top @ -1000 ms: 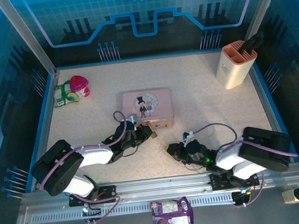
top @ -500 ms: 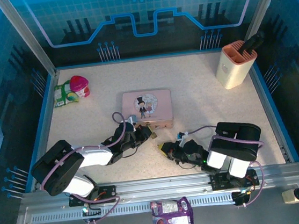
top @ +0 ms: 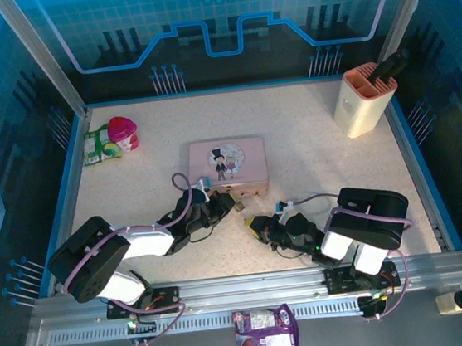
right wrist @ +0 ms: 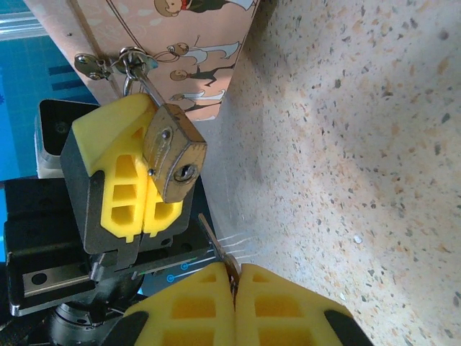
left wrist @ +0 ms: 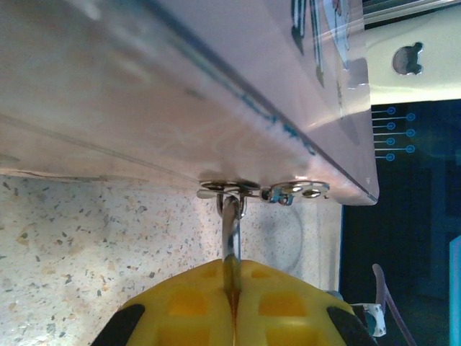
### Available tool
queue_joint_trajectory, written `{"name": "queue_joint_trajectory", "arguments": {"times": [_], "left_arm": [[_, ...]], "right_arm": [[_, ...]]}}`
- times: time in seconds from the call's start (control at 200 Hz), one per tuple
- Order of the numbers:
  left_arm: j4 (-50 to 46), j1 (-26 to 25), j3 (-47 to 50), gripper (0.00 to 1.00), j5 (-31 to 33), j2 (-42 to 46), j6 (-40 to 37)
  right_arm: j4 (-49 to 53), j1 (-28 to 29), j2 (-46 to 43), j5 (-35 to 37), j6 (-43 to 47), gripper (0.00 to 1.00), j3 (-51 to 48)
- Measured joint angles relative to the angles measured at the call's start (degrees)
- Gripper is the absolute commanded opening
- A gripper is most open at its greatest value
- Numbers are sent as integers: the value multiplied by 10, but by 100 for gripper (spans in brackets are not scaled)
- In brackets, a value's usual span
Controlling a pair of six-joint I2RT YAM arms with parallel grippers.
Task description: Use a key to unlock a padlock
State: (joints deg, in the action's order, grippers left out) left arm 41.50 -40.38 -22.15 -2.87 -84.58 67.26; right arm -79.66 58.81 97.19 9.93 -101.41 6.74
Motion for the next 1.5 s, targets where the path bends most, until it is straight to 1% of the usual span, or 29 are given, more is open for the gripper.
{"name": "queue_joint_trajectory", "arguments": {"times": [1.276, 1.501], "left_arm": [[31, -5, 24, 0, 1, 0, 15], [39, -6, 27, 0, 1, 0, 18]], "right_arm": [[-5, -8, 5, 0, -28, 0, 0], [-5, -16, 7, -1, -30, 0, 0]]}}
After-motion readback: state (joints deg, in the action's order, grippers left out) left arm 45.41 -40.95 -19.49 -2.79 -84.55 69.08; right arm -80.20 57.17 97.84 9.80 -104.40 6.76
